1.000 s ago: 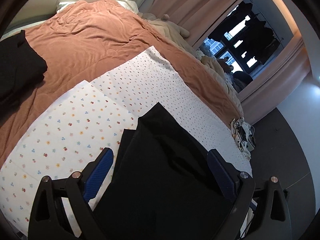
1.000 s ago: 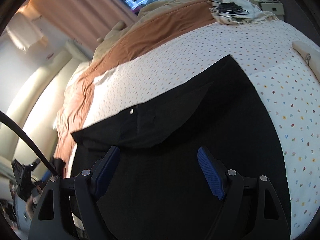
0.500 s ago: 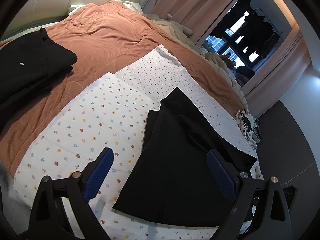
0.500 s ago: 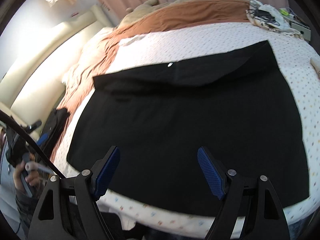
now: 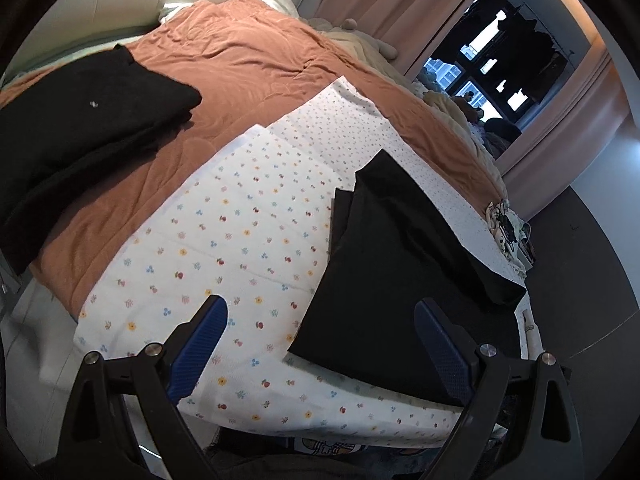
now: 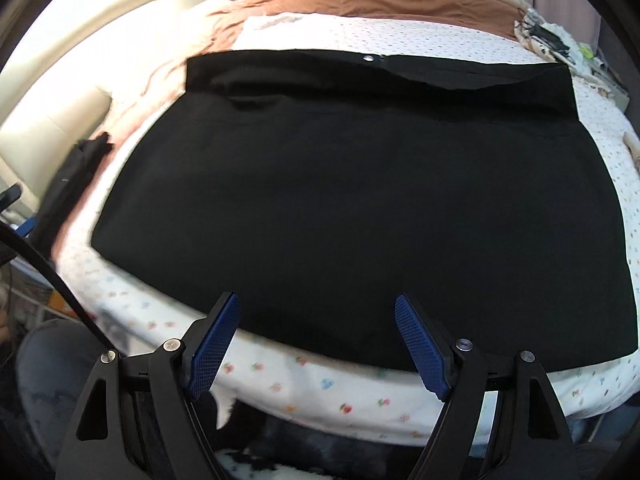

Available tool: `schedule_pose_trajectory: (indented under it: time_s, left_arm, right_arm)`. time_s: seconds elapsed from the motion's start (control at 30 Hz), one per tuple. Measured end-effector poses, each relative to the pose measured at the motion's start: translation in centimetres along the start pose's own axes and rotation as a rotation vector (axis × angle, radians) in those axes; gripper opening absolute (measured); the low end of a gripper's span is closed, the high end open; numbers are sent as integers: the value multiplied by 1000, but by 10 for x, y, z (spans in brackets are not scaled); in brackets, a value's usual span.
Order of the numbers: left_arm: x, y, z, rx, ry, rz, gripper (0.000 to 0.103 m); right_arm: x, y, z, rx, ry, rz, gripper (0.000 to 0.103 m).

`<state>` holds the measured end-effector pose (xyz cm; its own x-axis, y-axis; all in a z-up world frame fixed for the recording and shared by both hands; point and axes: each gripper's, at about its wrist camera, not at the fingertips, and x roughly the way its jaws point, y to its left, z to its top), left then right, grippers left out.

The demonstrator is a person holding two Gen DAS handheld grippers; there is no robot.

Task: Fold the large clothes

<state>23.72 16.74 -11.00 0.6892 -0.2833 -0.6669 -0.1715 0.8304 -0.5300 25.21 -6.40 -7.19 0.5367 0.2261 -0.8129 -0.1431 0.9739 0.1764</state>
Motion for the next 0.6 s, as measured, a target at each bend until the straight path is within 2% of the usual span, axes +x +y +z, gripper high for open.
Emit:
schedule_pose_trajectory:
  time_s: [0.27, 0.33, 0.37, 0.6]
  left_arm:
    - [48, 14, -21, -43, 87, -20, 94]
    - [61, 13, -22, -46, 110, -26, 82]
    - [67, 13, -22, -50, 124, -30, 80]
    - [89, 13, -25, -79, 172, -57, 77]
  right_arm:
    - [46, -1, 37, 8, 50, -55, 79]
    - [57, -2, 53, 7, 63, -62, 79]
    - [63, -3, 64, 5, 73, -68, 79]
    - [101, -2, 124, 9, 119, -89, 78]
